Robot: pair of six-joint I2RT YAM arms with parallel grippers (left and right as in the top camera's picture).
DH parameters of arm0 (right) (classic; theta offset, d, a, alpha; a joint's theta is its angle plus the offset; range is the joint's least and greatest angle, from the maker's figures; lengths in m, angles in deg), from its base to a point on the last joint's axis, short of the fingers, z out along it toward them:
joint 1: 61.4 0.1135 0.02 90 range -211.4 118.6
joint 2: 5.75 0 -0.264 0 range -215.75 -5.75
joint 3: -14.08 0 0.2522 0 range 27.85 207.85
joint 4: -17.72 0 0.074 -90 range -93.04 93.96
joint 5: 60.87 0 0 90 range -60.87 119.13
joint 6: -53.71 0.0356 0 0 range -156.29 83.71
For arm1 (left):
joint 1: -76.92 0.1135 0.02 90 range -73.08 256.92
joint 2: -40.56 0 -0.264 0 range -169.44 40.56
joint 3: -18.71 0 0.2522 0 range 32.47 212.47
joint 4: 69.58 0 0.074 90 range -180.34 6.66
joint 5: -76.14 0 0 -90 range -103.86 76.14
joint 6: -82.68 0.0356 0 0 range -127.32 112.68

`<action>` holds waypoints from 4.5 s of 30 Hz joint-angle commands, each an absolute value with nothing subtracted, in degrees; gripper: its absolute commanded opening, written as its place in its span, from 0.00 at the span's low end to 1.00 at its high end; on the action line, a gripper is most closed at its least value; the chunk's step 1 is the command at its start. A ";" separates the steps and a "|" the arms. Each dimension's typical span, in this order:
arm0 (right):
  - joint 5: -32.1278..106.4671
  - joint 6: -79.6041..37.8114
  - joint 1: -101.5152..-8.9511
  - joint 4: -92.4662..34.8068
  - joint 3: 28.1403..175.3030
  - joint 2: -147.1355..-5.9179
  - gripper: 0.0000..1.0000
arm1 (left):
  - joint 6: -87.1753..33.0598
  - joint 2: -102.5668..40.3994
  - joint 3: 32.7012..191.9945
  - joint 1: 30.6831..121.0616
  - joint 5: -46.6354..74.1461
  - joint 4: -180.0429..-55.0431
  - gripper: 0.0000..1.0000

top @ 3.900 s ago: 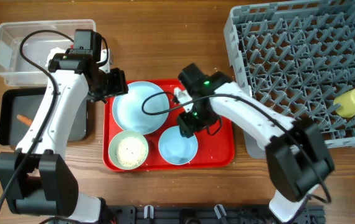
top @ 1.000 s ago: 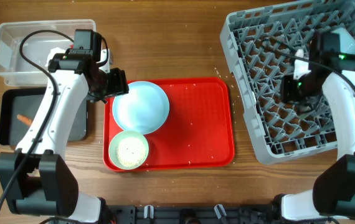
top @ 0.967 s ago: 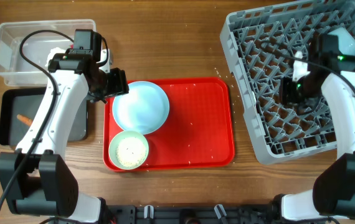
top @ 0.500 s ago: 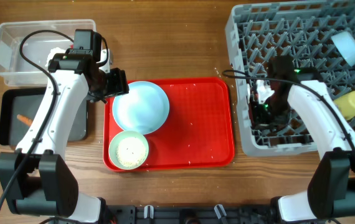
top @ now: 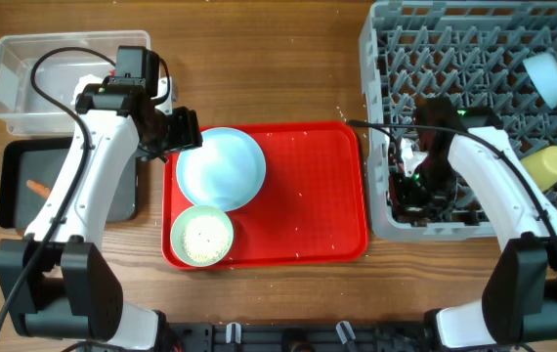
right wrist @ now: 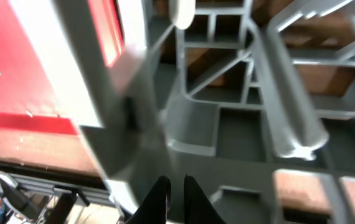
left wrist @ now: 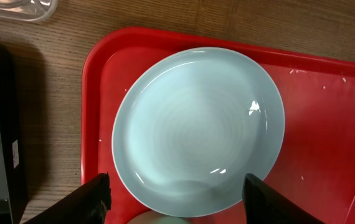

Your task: Sort waste into correct bins and load items into the dishwasher rack

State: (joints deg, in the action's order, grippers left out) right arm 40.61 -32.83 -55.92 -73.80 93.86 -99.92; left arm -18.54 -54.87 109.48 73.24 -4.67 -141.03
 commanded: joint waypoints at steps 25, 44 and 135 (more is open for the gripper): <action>39.45 -31.78 -55.83 -71.90 105.45 -100.03 0.32 | -18.19 -53.94 109.64 73.50 -4.98 -141.07 0.70; 46.64 -25.31 -29.69 -48.10 118.10 -109.89 0.59 | -18.28 -51.09 109.64 91.71 -5.17 -145.79 0.84; -31.03 -52.83 -71.88 -8.89 118.10 -113.04 0.04 | -18.70 -51.09 109.64 92.95 -4.32 -145.29 0.91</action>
